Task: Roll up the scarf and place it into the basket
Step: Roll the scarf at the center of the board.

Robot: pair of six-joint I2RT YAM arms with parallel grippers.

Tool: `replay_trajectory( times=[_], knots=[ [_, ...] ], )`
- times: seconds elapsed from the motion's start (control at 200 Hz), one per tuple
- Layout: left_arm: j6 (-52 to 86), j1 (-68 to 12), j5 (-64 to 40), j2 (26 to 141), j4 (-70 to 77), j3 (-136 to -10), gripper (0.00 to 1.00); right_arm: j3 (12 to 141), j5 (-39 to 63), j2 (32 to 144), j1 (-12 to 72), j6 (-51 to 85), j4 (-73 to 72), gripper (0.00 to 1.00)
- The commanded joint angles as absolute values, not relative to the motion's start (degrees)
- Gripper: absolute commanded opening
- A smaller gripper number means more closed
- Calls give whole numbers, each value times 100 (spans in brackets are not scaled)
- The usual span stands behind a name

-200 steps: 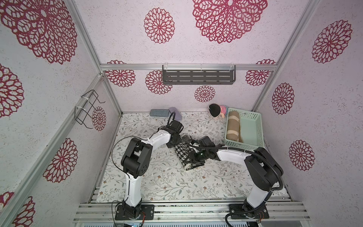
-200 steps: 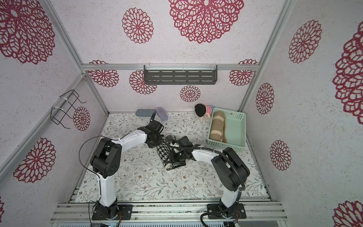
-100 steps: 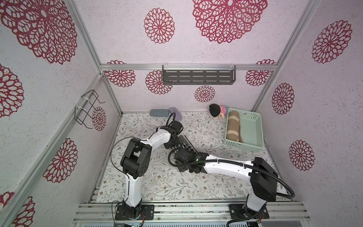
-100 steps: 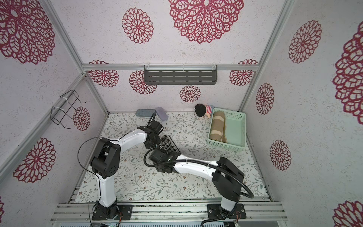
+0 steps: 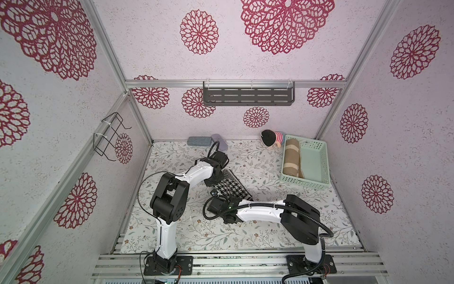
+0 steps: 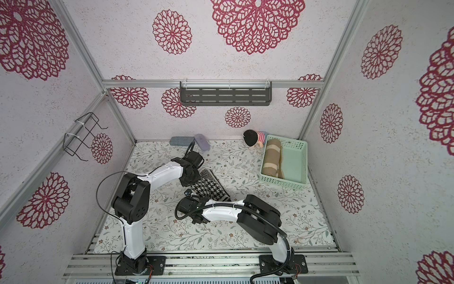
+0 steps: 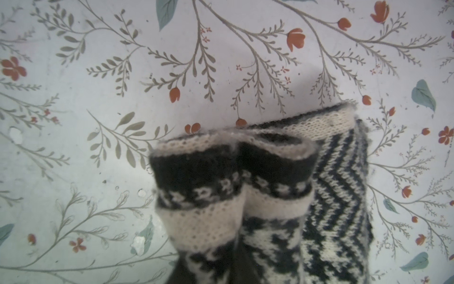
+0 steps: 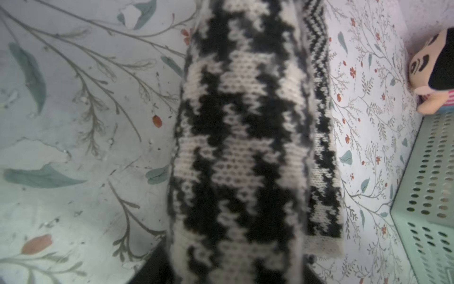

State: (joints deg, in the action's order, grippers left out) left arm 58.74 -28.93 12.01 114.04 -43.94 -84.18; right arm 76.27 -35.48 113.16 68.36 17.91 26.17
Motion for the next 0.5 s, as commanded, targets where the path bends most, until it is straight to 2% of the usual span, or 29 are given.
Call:
replay_trajectory(
  times=[0.0, 0.06, 0.115, 0.175, 0.345, 0.495],
  knots=[
    [5854, -2868, 1135, 10821, -4473, -8264, 50, 7601, -2883, 11051, 6690, 1860, 2507, 28],
    [5871, -2828, 1147, 10580, -4448, -8165, 71, 7466, -2254, 10868, 6568, 2069, 2395, 14],
    [5836, -2816, 1208, 10328, -4419, -8096, 86, 7293, -1584, 10682, 6418, 2283, 2225, 12],
    [5781, -2813, 1285, 10088, -4442, -8065, 96, 7096, -887, 10463, 6218, 2528, 2026, 9],
    [5587, -2839, 1274, 9602, -4393, -7927, 99, 6325, 1303, 9930, 5352, 3224, 1015, 7],
    [5375, -2965, 810, 9675, -4128, -7899, 92, 5858, 2702, 9861, 4658, 3858, 213, 7]
  ],
)
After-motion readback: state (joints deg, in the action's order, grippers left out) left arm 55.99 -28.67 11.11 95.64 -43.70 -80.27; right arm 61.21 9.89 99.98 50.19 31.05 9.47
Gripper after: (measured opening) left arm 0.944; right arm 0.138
